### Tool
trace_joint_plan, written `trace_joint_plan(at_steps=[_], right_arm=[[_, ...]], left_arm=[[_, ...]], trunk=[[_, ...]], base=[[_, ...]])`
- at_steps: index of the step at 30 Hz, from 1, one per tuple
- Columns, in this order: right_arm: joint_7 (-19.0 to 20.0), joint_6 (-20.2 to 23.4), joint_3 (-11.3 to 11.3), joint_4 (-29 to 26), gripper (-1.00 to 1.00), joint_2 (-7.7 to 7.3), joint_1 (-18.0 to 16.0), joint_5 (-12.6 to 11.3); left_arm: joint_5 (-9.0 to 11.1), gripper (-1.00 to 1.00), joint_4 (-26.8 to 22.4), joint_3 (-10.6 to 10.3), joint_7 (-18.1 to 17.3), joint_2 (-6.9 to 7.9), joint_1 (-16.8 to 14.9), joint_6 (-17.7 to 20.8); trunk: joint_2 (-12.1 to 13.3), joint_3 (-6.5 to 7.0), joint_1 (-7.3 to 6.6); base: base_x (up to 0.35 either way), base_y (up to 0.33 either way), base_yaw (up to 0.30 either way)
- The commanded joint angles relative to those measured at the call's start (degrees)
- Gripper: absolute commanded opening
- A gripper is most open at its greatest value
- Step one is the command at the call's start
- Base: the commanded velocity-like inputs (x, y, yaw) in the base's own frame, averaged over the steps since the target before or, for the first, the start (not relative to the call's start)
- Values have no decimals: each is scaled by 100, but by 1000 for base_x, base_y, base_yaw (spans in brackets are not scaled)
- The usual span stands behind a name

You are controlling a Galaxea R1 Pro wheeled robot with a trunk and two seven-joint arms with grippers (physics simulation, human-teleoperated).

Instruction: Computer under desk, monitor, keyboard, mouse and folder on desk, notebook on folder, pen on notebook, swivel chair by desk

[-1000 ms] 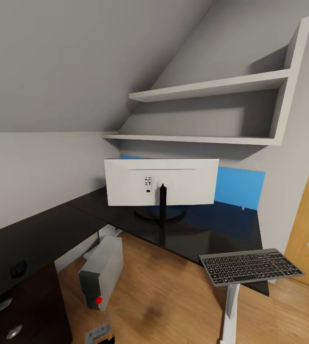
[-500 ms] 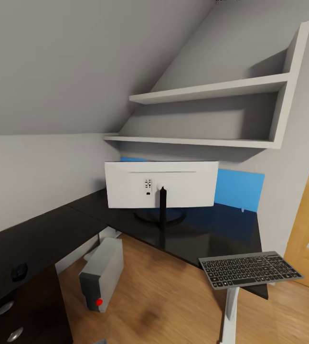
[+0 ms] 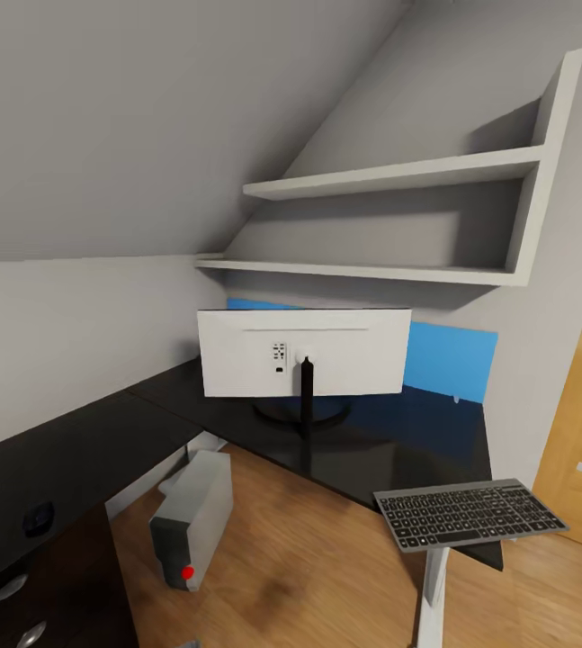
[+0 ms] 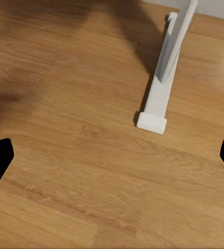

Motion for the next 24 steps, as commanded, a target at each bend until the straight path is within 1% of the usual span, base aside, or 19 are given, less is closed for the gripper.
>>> trace_joint_plan(at_steps=[1,8,21,24], right_arm=[[-39,-3,47,2,100,2,-4,-10],[-41,15,39,-10,100,0,-4,-14],[-39,18,29,-26,100,-6,-4,-1],[-39,18,33,-27,100,-8,-4,2]], left_arm=[[57,100,7,-48,-12,-1,-4,-16],[56,100,5,-48,-18,-1,-4,4],[64,100,11,-48,-19,22,-4,16],[65,100,11,-48,-16,26,-4,17]], trunk=[[37,6,-22],[318,79,-176],[318,-32,-176],[318,-59,-176]], base=[[0,0,0],[0,0,3],[0,-1,59],[0,-137,13]])
